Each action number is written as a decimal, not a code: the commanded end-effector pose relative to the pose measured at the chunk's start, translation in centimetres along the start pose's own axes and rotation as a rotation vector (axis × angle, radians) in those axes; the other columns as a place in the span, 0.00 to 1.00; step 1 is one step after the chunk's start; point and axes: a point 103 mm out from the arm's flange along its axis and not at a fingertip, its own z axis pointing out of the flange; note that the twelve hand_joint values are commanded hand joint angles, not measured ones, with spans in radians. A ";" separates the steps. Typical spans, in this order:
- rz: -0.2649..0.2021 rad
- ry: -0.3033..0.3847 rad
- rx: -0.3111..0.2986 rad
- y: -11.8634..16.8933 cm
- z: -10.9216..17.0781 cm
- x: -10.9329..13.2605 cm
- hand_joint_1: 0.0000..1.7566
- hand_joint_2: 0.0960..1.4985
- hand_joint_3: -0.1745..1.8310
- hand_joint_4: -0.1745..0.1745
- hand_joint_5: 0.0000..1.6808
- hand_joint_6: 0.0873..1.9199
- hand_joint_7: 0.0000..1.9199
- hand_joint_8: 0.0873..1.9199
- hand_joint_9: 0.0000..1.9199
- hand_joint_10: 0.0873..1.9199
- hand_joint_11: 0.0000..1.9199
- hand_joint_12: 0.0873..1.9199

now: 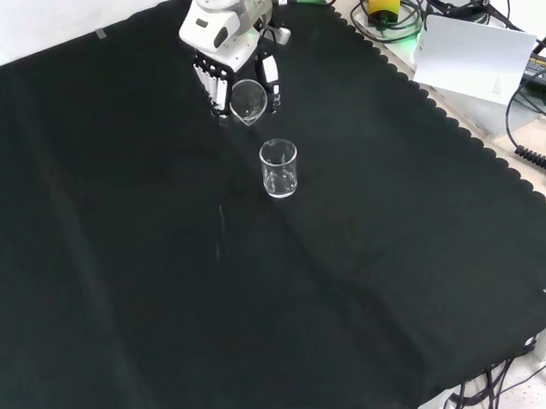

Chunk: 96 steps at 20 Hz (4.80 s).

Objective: Place the beaker back on the table.

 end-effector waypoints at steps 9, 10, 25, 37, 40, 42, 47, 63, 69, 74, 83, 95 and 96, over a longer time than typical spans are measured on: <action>0.036 0.170 -0.111 1.6 3.4 -4.4 0.65 0.42 0.41 0.75 0.74 0.36 0.90 0.00 0.92 0.00 0.79 0.26; 0.033 0.192 -0.121 1.7 3.7 -4.8 0.65 0.42 0.41 0.75 0.74 0.36 0.90 0.00 0.92 0.00 0.79 0.26; -0.048 0.425 -0.178 4.4 9.0 -6.4 0.65 0.42 0.41 0.75 0.73 0.36 0.90 0.00 0.91 0.00 0.79 0.26; -0.035 0.459 -0.171 5.7 10.8 -6.9 0.65 0.43 0.40 0.71 0.73 0.36 0.89 0.00 0.91 0.00 0.78 0.26; -0.023 0.473 -0.165 5.8 11.6 -7.5 0.65 0.43 0.40 0.71 0.73 0.36 0.89 0.00 0.91 0.00 0.78 0.26; -0.018 0.477 -0.168 5.8 12.0 -7.6 0.65 0.43 0.40 0.70 0.73 0.36 0.89 0.00 0.90 0.00 0.78 0.26; -0.002 0.486 -0.175 5.8 12.5 -7.8 0.65 0.44 0.39 0.65 0.72 0.36 0.88 0.00 0.89 0.00 0.77 0.27; -0.010 0.555 -0.128 5.2 13.4 -8.3 0.56 0.57 0.17 0.57 0.58 0.31 0.53 0.27 0.67 0.00 0.44 0.55; 0.010 0.525 -0.110 4.6 13.2 -8.2 0.49 0.42 0.32 0.38 0.33 0.35 0.33 0.33 0.51 0.00 0.21 0.67; -0.006 0.441 -0.074 4.2 12.8 -7.6 0.49 0.39 0.34 0.35 0.28 0.33 0.29 0.33 0.47 0.00 0.13 0.69; 0.030 0.396 -0.132 1.7 7.2 -7.8 0.45 0.37 0.31 0.32 0.20 0.17 0.14 0.33 0.34 0.00 0.01 0.72; 0.116 0.308 -0.132 -6.3 -0.4 -5.3 0.44 0.37 0.29 0.32 0.21 0.09 0.12 0.32 0.32 0.00 0.00 0.71; 0.124 0.302 -0.130 -6.9 -0.8 -5.0 0.44 0.37 0.29 0.32 0.21 0.09 0.12 0.32 0.32 0.00 0.00 0.71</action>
